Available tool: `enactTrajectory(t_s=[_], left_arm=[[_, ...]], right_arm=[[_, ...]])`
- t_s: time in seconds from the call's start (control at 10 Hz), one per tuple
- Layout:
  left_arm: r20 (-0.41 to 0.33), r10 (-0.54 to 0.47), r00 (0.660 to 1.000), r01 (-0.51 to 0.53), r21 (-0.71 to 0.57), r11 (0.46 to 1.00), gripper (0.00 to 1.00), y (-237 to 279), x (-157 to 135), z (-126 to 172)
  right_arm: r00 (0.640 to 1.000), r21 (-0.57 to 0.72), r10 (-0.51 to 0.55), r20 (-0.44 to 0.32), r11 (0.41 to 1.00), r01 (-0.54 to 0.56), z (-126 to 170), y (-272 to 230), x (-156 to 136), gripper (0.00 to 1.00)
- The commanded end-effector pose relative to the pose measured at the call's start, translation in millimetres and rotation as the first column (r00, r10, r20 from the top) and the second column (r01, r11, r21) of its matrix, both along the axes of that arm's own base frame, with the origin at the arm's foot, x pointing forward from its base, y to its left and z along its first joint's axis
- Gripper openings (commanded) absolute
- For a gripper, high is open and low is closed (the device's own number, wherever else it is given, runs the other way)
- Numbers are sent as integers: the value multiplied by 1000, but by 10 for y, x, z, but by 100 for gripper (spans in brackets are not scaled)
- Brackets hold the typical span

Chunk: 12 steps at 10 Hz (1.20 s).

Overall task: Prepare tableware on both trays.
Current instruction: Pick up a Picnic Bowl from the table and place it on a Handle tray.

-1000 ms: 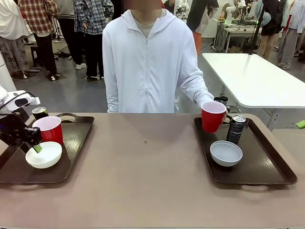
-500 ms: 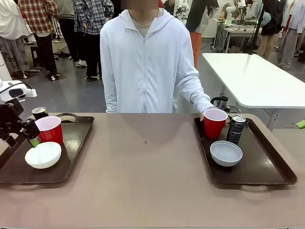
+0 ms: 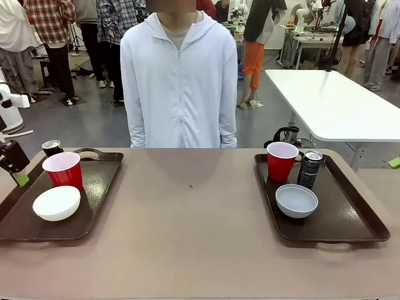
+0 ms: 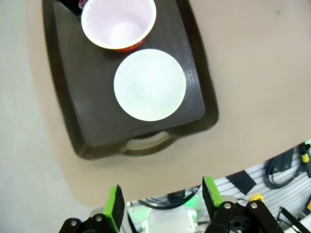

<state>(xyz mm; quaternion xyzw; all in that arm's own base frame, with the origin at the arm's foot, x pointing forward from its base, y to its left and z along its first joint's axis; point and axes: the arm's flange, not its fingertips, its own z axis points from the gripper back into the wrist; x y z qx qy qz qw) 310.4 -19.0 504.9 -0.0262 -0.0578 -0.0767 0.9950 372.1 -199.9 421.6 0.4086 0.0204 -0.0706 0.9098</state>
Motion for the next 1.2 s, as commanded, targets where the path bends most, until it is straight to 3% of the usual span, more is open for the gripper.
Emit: enactTrajectory(t_s=[0.0, 0.6, 0.7, 0.9, 1.1], left_arm=[[-14, -2, 1000, 2, 2, 1000, 85, -5, 60, -118], [-29, 0, 1000, 0, 1, 1000, 85, -1, 39, -100], [-37, -143, 989, 137, -142, 980, 85, 12, 87, 106], [-38, -195, 980, 161, -419, 894, 85, 521, 614, 276], [24, -238, 971, 203, -608, 768, 85, 1010, 845, 229]], right_arm=[[1000, 3, 0, 3, 1000, 0, 7, -1, -4, 95], [1000, 3, 0, 3, 1000, 0, 7, -1, -4, 95], [1000, 3, 0, 3, 1000, 0, 7, -1, -4, 95], [1000, 3, 0, 3, 1000, 0, 7, -1, -4, 95], [1000, 3, 0, 3, 1000, 0, 7, -1, -4, 95]])
